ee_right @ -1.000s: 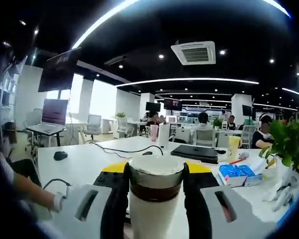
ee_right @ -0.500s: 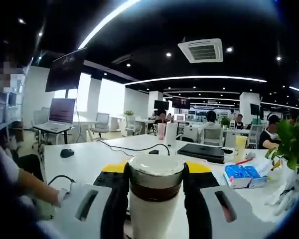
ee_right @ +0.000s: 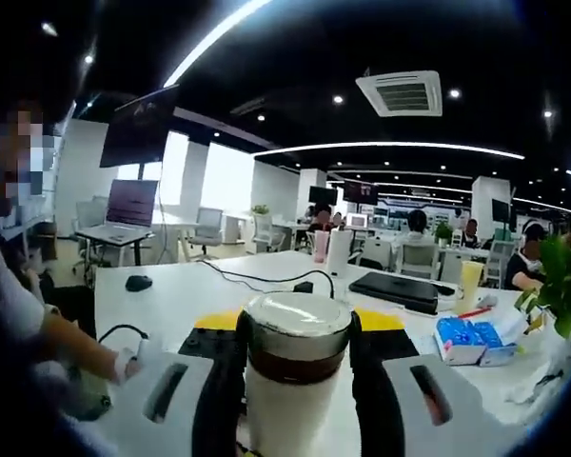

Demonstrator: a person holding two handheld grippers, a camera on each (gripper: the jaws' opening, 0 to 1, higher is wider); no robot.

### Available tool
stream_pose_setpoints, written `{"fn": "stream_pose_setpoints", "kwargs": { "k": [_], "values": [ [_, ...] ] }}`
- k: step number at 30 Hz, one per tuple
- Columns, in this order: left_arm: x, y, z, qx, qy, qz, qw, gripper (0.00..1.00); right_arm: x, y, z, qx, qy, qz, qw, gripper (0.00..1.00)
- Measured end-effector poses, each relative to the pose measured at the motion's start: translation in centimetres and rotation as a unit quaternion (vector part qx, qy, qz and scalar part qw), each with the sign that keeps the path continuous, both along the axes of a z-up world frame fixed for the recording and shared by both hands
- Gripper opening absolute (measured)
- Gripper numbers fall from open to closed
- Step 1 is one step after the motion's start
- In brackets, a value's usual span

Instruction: Grasp the water cup twist off the cup lid place the cup lid on the table

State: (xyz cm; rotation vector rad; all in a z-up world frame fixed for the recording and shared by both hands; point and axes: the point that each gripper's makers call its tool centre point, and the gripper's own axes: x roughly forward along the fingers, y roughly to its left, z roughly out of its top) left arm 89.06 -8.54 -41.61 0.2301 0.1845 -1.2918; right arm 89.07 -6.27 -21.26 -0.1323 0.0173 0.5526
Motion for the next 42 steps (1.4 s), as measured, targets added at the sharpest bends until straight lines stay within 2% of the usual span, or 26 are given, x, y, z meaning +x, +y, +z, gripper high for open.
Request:
{"fn": "stream_pose_setpoints", "kwargs": {
  "k": [20,42],
  "values": [
    [0.06,-0.06,-0.01,0.000,0.000,0.000,1.0000,0.49,-0.24,0.26,-0.33,-0.031,0.014,0.056,0.9978,0.45],
    [-0.02,-0.06,0.02,0.000,-0.001,-0.001,1.0000,0.49,-0.26,0.10,-0.27,-0.034,0.025,0.088,0.9952,0.45]
  ]
}}
